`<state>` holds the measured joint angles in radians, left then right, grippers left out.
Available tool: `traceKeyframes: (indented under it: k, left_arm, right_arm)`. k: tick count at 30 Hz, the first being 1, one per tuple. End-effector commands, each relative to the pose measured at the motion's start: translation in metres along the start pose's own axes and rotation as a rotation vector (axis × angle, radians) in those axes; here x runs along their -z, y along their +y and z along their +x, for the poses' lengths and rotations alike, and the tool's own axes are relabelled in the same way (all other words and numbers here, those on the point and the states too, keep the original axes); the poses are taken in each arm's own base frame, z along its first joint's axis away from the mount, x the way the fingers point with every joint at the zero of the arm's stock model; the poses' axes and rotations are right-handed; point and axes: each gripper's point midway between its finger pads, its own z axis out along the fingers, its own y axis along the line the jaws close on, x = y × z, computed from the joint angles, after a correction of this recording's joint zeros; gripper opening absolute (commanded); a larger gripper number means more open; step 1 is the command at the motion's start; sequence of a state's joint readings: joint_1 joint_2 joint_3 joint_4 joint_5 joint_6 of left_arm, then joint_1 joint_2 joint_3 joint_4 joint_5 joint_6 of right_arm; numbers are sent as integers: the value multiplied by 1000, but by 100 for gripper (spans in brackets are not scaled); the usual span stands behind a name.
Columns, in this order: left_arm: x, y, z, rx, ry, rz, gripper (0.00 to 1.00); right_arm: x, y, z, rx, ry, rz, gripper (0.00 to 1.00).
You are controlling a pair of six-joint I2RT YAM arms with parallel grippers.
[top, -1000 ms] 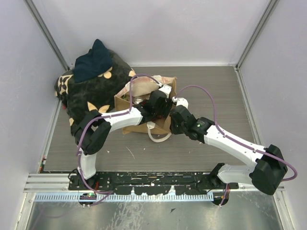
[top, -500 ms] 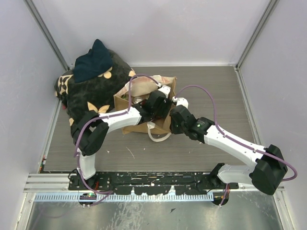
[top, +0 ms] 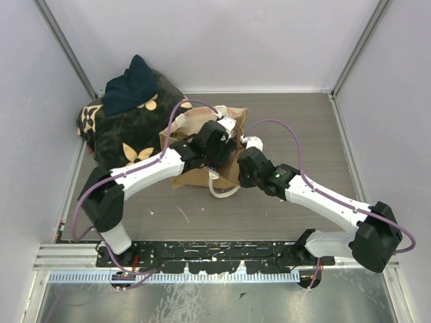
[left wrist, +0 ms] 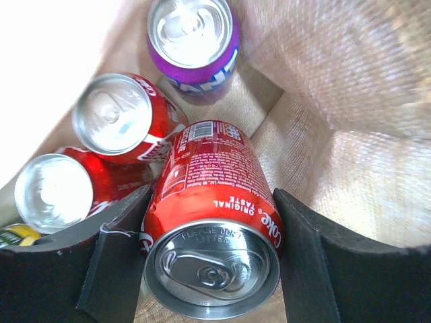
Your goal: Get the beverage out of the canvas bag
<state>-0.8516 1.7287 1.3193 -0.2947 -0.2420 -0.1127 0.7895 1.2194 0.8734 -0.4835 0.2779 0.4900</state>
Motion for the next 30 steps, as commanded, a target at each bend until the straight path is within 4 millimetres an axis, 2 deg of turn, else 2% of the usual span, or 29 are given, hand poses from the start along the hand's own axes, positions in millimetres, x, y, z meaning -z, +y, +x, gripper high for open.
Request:
traceKeyframes:
  k: [1, 8, 9, 11, 14, 15, 19, 23, 26, 30]
  left_arm:
    - [46, 11, -73, 43, -218, -6, 0]
    - [79, 13, -100, 53, -299, 18, 0]
    - [85, 13, -104, 53, -311, 25, 0]
    - [95, 14, -112, 55, -332, 30, 0]
    - [111, 15, -125, 50, -362, 41, 0]
    - [117, 15, -130, 45, -369, 46, 0]
    - [140, 14, -151, 26, -409, 77, 0]
    - [162, 13, -176, 17, -464, 98, 0]
    - [170, 11, -193, -2, -487, 106, 0]
    - [173, 0, -212, -38, -507, 139, 0]
  right_arm:
    - [-5, -3, -2, 29, -18, 20, 1]
    - [-3, 0, -9, 36, -30, 17, 1]
    - [-2, 0, -11, 36, -36, 17, 3]
    - [1, 0, -16, 36, -49, 19, 17]
    - [9, 0, -28, 35, -83, 25, 51]
    - [13, -1, -34, 34, -100, 29, 59]
    - [31, -8, -61, 29, -195, 66, 72]
    - [52, -15, -87, 9, -296, 95, 76]
    - [74, -21, -106, -38, -395, 100, 76]
    - [111, -48, -125, -125, -561, 164, 76]
